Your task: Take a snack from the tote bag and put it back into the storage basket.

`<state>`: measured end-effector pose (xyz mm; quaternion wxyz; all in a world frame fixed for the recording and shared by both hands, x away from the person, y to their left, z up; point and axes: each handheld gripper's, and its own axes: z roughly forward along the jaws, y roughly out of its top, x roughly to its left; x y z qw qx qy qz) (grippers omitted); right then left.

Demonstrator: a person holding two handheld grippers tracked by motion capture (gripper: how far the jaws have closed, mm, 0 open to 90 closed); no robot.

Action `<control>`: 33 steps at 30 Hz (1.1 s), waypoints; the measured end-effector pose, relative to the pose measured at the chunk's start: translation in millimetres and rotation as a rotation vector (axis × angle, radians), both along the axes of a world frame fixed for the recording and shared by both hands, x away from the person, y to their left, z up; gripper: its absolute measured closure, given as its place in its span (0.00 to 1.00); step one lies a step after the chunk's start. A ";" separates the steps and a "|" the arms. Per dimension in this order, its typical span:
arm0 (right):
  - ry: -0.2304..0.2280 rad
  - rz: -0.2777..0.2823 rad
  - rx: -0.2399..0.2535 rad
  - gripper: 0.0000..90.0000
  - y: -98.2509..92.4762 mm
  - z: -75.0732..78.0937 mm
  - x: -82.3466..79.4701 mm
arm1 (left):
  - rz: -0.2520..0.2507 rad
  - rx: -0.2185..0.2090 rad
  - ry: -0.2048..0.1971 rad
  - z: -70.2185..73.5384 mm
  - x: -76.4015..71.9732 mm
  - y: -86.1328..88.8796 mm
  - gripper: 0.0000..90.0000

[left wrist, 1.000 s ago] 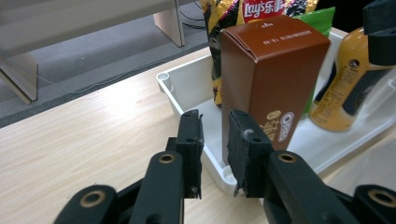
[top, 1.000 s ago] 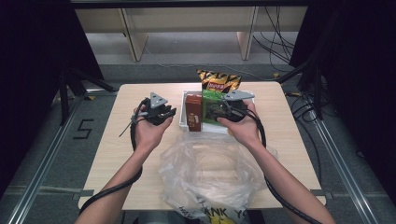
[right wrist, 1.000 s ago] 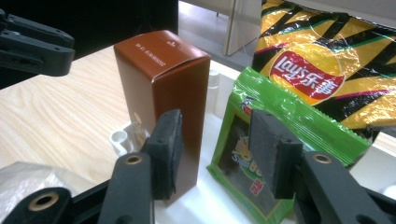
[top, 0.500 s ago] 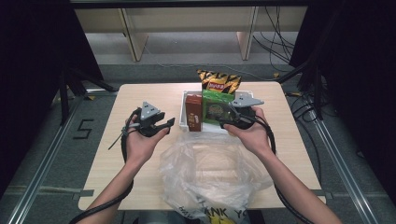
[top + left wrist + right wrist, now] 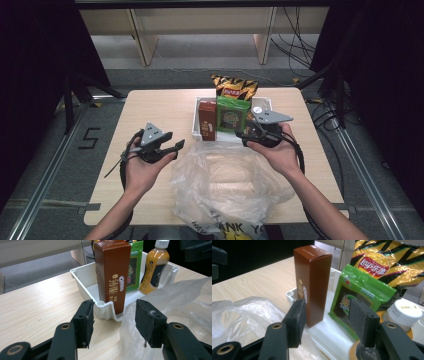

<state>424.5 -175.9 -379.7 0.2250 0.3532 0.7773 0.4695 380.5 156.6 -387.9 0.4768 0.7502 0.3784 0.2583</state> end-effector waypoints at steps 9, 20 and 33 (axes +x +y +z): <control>0.011 -0.003 0.012 0.53 -16.3 -6.8 -12.4 | 0.000 -0.015 0.002 -12.3 -21.8 7.6 0.53; 0.012 -0.009 -0.008 0.52 -31.6 -13.9 -20.4 | 0.019 -0.060 0.015 -35.2 -47.8 24.2 0.52; 0.007 -0.007 0.029 0.48 -35.9 -17.4 -27.6 | 0.072 -0.096 -0.001 -52.9 -68.6 37.8 0.51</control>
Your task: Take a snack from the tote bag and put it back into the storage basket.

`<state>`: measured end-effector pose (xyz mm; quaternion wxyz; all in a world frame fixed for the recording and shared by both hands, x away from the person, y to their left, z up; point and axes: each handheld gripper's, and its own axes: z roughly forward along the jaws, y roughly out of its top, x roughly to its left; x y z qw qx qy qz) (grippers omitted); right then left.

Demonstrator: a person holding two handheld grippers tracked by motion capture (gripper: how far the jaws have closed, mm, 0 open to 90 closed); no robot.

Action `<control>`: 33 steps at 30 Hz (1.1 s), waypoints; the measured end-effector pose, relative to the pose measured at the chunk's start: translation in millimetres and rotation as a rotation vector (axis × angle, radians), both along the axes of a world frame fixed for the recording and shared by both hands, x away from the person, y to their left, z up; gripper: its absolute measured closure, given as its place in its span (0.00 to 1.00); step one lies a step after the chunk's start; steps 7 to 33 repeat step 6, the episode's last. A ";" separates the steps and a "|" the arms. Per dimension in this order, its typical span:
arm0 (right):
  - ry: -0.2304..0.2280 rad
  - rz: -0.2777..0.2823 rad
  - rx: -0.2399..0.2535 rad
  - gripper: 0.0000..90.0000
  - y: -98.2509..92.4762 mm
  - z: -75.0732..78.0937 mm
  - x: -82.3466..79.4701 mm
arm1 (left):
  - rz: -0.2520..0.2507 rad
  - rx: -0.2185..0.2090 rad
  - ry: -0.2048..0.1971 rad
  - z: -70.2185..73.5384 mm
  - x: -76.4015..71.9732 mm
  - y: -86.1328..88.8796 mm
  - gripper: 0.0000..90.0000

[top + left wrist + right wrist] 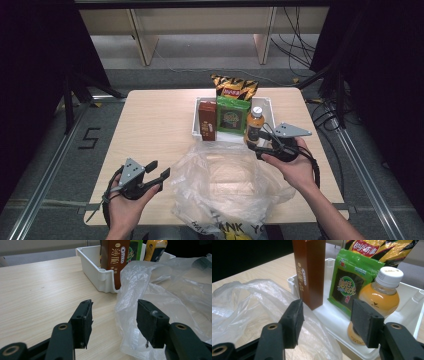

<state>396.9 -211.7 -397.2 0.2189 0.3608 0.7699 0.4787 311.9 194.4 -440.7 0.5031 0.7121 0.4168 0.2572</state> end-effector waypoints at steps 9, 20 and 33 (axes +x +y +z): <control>-0.013 -0.009 -0.002 0.47 -3.0 -1.7 0.5 | 0.012 -0.011 -0.005 -6.0 -8.7 -0.8 0.52; -0.013 -0.009 -0.002 0.47 -3.0 -1.7 0.5 | 0.012 -0.011 -0.005 -6.0 -8.7 -0.8 0.52; -0.013 -0.009 -0.002 0.47 -3.0 -1.7 0.5 | 0.012 -0.011 -0.005 -6.0 -8.7 -0.8 0.52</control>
